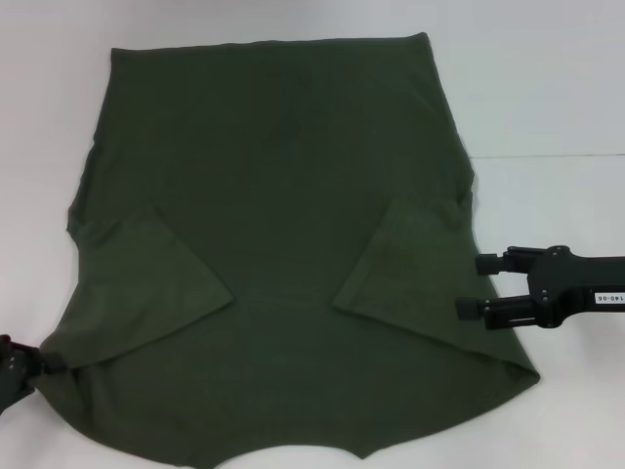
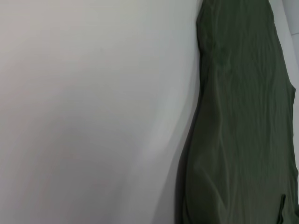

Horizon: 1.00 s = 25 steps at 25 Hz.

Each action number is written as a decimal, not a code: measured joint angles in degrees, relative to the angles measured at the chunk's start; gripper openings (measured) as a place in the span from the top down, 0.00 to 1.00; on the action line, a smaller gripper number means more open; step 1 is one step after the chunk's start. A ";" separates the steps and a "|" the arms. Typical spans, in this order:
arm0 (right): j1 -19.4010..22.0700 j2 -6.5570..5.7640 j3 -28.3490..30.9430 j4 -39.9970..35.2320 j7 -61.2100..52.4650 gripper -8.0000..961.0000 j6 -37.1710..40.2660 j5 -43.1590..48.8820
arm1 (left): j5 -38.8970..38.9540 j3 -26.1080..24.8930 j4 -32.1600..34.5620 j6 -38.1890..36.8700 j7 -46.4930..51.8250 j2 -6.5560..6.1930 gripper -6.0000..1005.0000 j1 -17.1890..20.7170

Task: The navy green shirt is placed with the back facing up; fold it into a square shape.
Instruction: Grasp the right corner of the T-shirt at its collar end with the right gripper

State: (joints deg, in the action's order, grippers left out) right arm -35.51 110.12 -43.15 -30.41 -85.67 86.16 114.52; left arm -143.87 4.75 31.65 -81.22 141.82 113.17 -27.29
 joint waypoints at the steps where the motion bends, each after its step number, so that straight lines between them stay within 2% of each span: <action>1: 0.00 0.00 0.03 0.00 -0.12 0.02 0.00 0.00 | 0.03 0.00 -0.01 0.00 -0.01 -0.01 0.89 0.00; 7: -0.55 -0.34 0.11 -0.24 -4.79 0.02 -0.13 0.00 | 0.20 -0.10 0.06 -0.06 -0.31 -0.09 0.98 -0.15; 8: -1.11 -0.96 0.11 -0.53 -9.59 0.02 -0.23 0.00 | 0.23 -0.11 0.03 -0.05 -0.51 -0.11 0.98 -0.21; 9: -1.11 -0.96 0.11 -0.53 -9.59 0.02 -0.23 0.00 | 0.26 -0.15 -0.01 0.07 -1.00 -0.11 0.98 -0.30; 13: -3.62 -2.94 -0.33 -0.04 -23.77 0.02 -0.70 1.72 | 0.67 -0.32 -0.11 0.62 -2.49 -0.13 0.98 -0.46; 19: -7.29 -4.90 -0.32 0.11 -44.44 0.02 -2.19 10.87 | 2.00 -0.54 -0.34 1.51 -3.26 -0.18 0.98 -0.46; 25: -7.83 -6.59 -0.31 0.17 -57.71 0.02 -0.20 14.98 | 3.22 -0.63 -0.37 2.05 -3.18 -0.32 0.98 -0.51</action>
State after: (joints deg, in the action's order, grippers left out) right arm -43.35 103.52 -43.46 -30.24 -143.38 85.96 129.49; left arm -140.66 4.11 31.28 -79.17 138.64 112.85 -27.80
